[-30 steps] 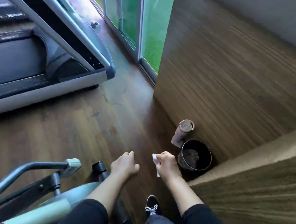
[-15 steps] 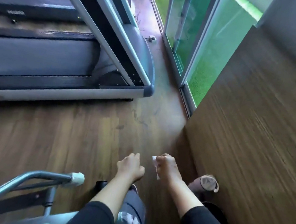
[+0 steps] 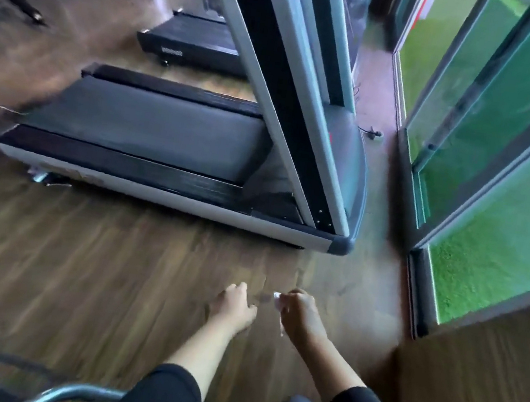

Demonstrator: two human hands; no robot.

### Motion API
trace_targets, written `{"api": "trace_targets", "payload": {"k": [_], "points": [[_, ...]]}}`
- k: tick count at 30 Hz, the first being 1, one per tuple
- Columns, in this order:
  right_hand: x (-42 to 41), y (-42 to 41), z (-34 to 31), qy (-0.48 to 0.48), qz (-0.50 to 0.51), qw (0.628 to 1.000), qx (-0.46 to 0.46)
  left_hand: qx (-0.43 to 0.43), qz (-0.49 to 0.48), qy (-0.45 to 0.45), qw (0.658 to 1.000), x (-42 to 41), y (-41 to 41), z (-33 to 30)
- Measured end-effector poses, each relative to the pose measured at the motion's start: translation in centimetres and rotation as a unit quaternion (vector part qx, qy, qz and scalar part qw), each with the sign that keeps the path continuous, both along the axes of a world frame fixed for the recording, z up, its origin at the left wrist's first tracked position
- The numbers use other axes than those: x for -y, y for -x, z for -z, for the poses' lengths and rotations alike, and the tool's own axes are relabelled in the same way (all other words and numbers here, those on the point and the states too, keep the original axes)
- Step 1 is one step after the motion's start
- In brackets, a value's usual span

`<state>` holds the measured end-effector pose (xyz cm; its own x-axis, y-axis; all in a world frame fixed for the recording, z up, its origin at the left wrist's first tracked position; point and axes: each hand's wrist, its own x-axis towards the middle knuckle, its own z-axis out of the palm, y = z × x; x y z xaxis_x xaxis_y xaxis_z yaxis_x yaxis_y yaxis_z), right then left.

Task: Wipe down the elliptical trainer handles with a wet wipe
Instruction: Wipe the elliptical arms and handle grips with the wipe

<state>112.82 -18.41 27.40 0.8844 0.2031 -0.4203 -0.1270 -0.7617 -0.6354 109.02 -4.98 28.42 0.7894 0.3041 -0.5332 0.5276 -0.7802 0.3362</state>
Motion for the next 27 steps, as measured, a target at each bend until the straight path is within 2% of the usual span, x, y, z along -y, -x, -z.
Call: {"api": "trace_targets", "payload": {"k": [6, 10, 14, 17, 22, 27], "points": [[-7.4, -11.8, 0.8, 0.030, -0.181, 0.981, 0.064, -0.009, -0.115, -0.013, 0.993, -5.7, -8.7, 0.7], [-12.4, -19.4, 0.0, 0.060, -0.325, 0.940, 0.088, -0.009, -0.224, -0.015, 0.975, -9.7, -13.9, 0.5], [-18.0, -24.6, -0.8, 0.063, -0.378, 0.919, 0.088, 0.000, -0.311, -0.018, 0.950, -13.2, -16.4, 0.3], [-22.6, -26.4, -0.8, 0.052, -0.431, 0.899, 0.065, 0.001, -0.381, -0.028, 0.924, -16.1, -16.6, 0.3], [-31.4, -26.8, 0.0, 0.029, -0.569, 0.819, 0.068, -0.002, -0.489, -0.040, 0.871, -21.5, -15.7, 1.0], [-41.5, -25.4, 0.3, 0.065, -0.622, 0.779, 0.047, 0.001, -0.576, -0.019, 0.817, -28.7, -13.8, 2.0]]}}
